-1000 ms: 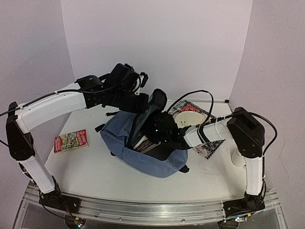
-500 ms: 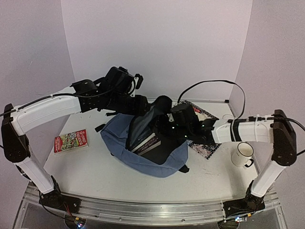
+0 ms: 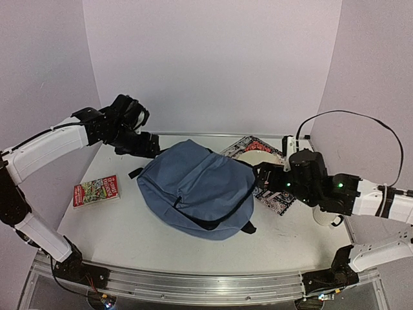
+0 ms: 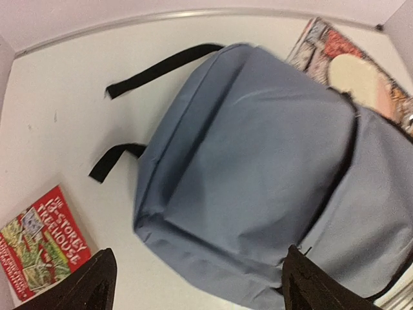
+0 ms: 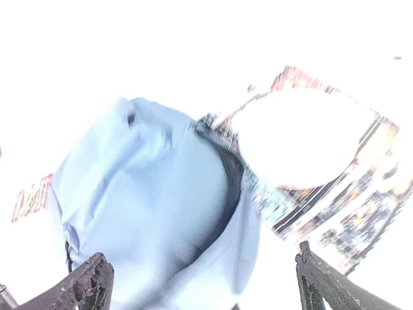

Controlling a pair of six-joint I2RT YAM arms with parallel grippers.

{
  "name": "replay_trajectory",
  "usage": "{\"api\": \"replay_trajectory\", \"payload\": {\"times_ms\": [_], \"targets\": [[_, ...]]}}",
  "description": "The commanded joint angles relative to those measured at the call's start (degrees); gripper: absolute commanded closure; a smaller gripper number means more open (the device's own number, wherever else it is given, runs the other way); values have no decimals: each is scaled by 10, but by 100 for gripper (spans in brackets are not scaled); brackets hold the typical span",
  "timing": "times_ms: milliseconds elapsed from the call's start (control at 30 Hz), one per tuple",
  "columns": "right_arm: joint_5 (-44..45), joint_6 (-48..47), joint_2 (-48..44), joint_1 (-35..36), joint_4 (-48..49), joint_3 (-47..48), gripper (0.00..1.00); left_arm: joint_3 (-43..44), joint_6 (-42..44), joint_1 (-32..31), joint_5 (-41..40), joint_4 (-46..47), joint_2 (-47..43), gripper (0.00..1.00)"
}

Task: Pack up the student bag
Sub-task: Move the book to the corner of the board.

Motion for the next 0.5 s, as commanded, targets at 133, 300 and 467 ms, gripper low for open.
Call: {"api": "replay_trajectory", "payload": {"times_ms": [133, 300, 467], "targets": [[76, -109, -78, 1, -14, -30, 2, -82, 98, 61, -116, -107, 47, 8], [72, -147, -93, 2, -11, -22, 2, -108, 138, 95, -143, -103, 95, 8], [59, -169, -78, 2, -5, -7, 2, -124, 183, 113, -187, -93, 159, 10]]}}
